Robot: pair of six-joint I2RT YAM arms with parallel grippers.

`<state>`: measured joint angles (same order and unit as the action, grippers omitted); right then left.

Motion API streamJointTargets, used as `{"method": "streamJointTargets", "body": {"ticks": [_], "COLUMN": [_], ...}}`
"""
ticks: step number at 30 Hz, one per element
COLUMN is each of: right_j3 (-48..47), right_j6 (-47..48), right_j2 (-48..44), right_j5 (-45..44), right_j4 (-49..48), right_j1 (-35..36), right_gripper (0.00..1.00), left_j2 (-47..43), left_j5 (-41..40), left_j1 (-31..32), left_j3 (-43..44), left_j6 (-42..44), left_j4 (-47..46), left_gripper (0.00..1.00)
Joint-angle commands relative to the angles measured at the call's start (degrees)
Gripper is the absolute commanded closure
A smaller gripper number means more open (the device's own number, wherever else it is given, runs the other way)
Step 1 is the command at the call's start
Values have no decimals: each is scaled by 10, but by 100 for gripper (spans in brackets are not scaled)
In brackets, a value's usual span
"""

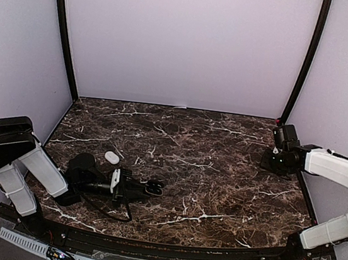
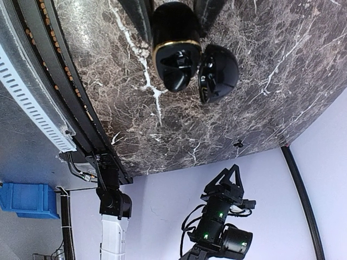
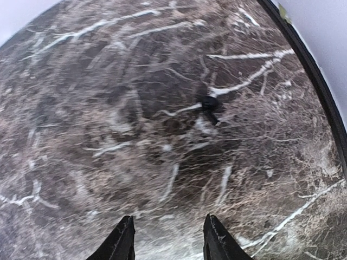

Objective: Insert the wireless bluetooth earbuds into the charging case
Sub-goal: Pick up the left earbud from the center of the board.

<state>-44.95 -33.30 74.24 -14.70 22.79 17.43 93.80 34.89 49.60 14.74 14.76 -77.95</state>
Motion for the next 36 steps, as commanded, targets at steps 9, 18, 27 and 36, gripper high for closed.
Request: {"method": "streamJointTargets", "body": {"ticks": [9,18,27,36], "right_j3": [-73,-223,-249,-233], "right_j6": [47,80,86,92], "right_j2": [126,292,333,345], "right_j5": [-46,-77,-67,9], "right_j4": [-26,52,45,11], "right_j1": [-59,-71,-92,-121], "right_gripper": [63,66,66,68], "left_j2": [-1,-3,-6,-2], "left_j5": [5,6,3,5], "left_j1": [-2,-2,-2,-3], "left_j3": [6,9,9,12], "left_j6": [-5,-19,-17,-18], "left_j4": [-18,-16,-10,-6], "left_gripper": [100,100,100,100]}}
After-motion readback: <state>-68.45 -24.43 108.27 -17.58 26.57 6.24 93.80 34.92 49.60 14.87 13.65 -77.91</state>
